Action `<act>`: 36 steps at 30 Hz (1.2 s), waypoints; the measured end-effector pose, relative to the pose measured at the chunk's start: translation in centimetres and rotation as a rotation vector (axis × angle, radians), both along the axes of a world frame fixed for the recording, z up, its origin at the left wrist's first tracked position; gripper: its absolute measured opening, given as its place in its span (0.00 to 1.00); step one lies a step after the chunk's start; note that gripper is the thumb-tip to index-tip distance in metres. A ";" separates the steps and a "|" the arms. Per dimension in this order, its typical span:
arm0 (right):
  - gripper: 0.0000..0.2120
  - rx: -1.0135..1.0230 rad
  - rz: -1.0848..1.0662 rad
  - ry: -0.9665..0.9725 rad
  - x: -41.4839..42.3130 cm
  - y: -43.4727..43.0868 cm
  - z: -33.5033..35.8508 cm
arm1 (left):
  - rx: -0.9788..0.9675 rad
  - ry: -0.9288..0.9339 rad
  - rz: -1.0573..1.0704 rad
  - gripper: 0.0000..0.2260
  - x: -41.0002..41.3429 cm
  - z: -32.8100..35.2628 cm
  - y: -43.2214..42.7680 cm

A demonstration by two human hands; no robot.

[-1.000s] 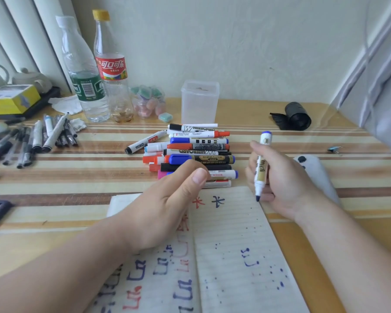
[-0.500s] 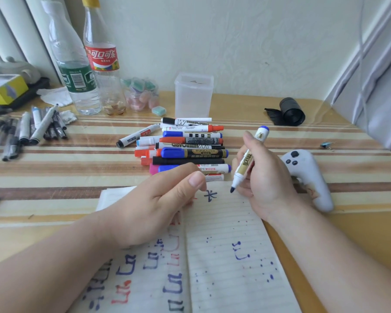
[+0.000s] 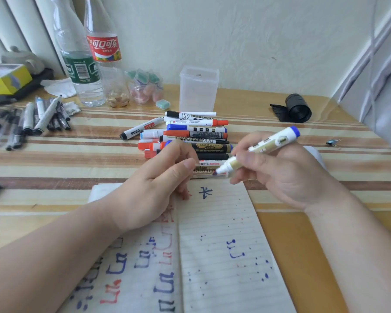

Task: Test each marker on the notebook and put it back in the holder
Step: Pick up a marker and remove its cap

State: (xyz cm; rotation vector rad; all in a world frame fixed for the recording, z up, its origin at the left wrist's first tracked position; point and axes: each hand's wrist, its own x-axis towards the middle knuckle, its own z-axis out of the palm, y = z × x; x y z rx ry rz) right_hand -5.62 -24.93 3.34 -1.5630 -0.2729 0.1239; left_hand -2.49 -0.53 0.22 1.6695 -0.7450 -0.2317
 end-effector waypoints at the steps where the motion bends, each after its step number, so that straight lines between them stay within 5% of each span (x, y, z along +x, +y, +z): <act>1: 0.09 -0.043 0.030 0.026 -0.1 -0.1 -0.1 | -0.011 0.009 0.003 0.12 0.1 0.0 0.1; 6: 0.03 -0.189 -0.047 0.107 -0.1 0.9 -0.8 | 0.157 -0.034 0.036 0.18 0.4 -0.3 0.1; 11: 0.06 -0.227 -0.249 0.202 -0.2 0.6 1.2 | 0.264 -0.135 0.031 0.19 -0.1 -0.3 0.0; 19: 0.04 -0.243 -0.163 0.227 0.3 1.3 1.8 | 0.360 -0.244 0.077 0.20 -0.2 -0.1 -0.4; 36: 0.10 -0.259 -0.171 0.022 1.0 -0.4 -2.8 | 0.268 -0.190 0.073 0.23 0.1 -0.9 -0.7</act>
